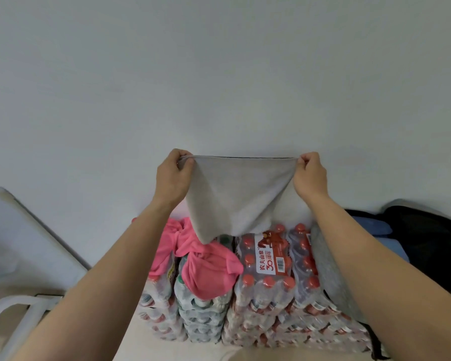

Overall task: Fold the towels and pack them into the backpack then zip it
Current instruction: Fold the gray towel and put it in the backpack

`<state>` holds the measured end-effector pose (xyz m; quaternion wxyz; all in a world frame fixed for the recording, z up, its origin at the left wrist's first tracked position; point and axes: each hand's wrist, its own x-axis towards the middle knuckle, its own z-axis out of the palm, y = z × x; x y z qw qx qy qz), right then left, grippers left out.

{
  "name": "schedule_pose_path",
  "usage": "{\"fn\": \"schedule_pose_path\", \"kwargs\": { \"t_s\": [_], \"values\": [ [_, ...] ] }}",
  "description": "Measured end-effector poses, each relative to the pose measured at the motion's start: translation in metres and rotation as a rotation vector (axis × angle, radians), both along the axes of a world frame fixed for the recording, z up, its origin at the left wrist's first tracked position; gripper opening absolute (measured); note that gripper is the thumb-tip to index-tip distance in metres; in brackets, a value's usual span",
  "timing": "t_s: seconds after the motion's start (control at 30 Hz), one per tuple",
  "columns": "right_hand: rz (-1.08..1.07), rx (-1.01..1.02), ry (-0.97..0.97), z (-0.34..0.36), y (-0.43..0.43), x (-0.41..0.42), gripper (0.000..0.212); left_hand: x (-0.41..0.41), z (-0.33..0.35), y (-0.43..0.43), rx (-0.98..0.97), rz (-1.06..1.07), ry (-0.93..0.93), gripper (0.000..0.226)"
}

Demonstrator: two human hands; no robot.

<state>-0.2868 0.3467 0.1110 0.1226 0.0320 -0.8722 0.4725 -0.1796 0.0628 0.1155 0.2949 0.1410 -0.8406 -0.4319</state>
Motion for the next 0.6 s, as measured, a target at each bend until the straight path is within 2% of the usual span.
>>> {"fn": "schedule_pose_path", "kwargs": {
  "t_s": [0.2, 0.43, 0.6],
  "values": [
    [0.05, -0.054, -0.076, -0.008, 0.006, 0.001, 0.023, 0.0, -0.001, 0.001, 0.001, 0.01, 0.04, 0.007],
    [0.06, -0.039, -0.08, -0.018, 0.006, -0.002, 0.029, -0.007, -0.017, -0.003, -0.055, 0.022, -0.077, 0.012],
    [-0.021, 0.2, -0.111, -0.044, 0.004, -0.013, 0.024, -0.023, -0.047, -0.012, -0.144, 0.078, -0.228, 0.016]
  ]
}}
